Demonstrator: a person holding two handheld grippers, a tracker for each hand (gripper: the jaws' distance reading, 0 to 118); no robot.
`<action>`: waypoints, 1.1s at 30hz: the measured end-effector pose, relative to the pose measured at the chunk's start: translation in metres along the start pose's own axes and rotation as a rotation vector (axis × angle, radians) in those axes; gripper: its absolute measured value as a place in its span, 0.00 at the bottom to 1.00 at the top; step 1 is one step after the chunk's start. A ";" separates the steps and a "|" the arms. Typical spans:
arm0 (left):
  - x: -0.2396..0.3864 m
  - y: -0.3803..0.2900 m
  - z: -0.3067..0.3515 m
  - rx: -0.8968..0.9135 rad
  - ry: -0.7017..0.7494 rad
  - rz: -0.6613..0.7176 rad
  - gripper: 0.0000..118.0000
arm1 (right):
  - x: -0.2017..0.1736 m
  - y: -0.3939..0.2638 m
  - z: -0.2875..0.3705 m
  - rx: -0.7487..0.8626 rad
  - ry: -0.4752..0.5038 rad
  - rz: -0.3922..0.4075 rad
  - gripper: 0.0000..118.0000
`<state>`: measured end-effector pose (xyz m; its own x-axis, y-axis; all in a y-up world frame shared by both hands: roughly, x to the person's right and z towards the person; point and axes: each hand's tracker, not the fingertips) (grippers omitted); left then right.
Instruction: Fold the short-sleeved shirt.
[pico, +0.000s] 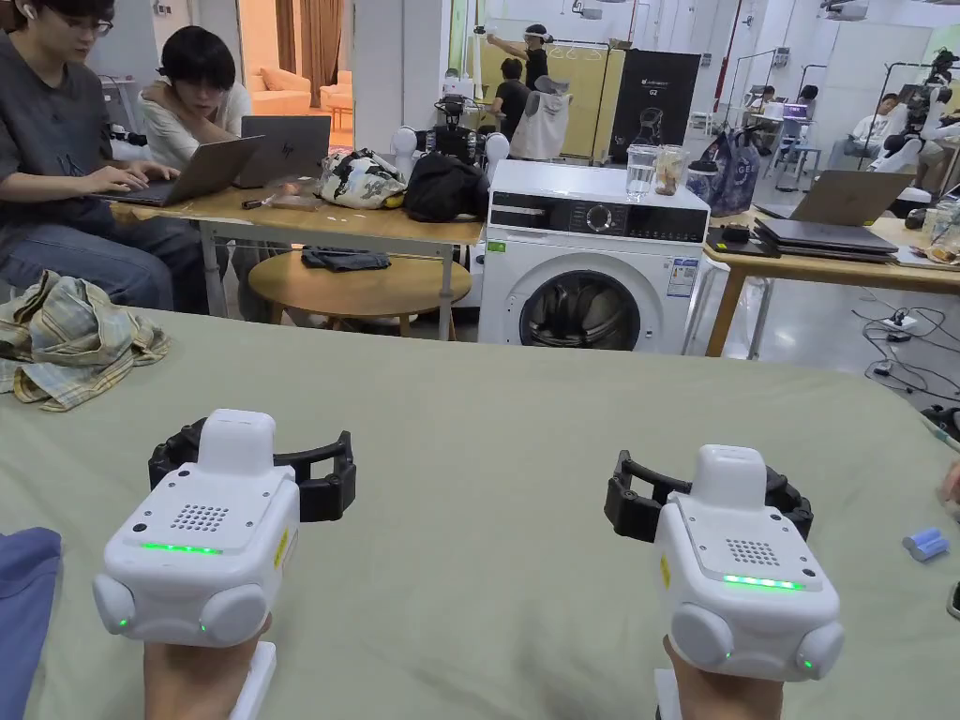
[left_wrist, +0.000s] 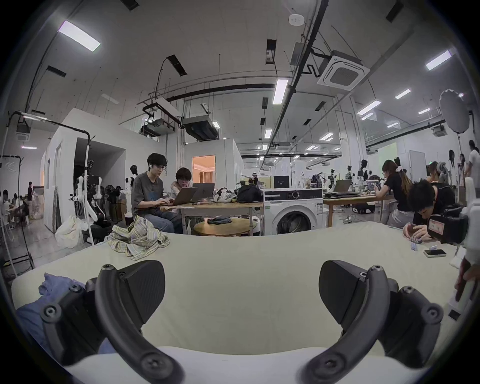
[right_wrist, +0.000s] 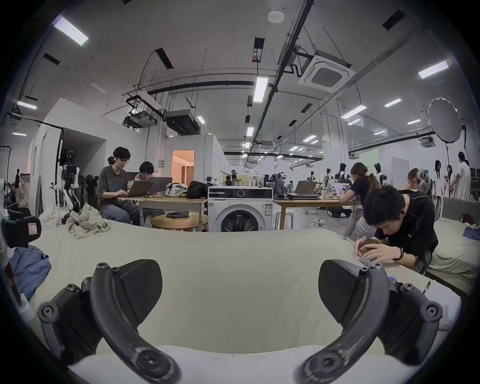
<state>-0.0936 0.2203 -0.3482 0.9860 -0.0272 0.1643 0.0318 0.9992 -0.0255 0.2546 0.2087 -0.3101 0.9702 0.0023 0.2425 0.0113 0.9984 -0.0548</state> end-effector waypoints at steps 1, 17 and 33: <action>0.000 0.001 0.000 0.000 0.002 0.002 0.99 | 0.000 0.000 0.000 -0.003 0.000 -0.002 1.00; -0.004 0.007 -0.001 0.008 0.003 0.024 0.99 | 0.003 0.005 -0.001 -0.012 -0.023 -0.014 1.00; 0.011 0.010 0.011 0.044 0.017 0.001 0.00 | -0.001 0.005 0.009 0.005 -0.061 -0.008 0.00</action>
<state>-0.0845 0.2302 -0.3362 0.9888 -0.0264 0.1470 0.0240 0.9996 0.0177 0.2516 0.2140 -0.3015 0.9534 -0.0022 0.3018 0.0174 0.9987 -0.0474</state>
